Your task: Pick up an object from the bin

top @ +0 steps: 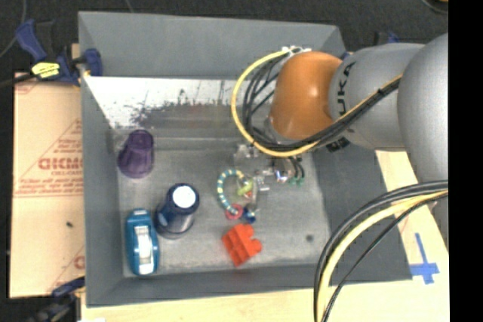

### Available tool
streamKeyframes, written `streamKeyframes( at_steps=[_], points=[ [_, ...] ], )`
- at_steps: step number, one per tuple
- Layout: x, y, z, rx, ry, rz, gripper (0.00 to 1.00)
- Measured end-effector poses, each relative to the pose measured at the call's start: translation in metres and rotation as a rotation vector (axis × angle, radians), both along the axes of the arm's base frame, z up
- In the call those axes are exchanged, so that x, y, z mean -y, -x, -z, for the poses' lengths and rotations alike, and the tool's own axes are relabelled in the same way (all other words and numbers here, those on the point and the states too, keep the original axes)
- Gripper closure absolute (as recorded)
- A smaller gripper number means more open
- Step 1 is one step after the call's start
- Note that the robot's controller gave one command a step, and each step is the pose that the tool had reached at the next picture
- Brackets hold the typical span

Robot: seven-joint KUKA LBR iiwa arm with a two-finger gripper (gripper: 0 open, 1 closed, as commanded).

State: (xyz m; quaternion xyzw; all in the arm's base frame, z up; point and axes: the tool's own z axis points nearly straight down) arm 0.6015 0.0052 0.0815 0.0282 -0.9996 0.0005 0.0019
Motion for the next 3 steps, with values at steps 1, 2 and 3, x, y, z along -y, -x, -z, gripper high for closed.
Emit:
streamKeyframes(
  at_steps=[1,2,3],
  points=[
    [-0.026,0.017,-0.031,-0.001,-0.001,-0.359,0.00],
    [-0.030,0.002,0.011,0.001,-0.003,-0.436,1.00],
    [-0.030,0.003,0.011,0.001,-0.003,-0.436,1.00]
  ],
)
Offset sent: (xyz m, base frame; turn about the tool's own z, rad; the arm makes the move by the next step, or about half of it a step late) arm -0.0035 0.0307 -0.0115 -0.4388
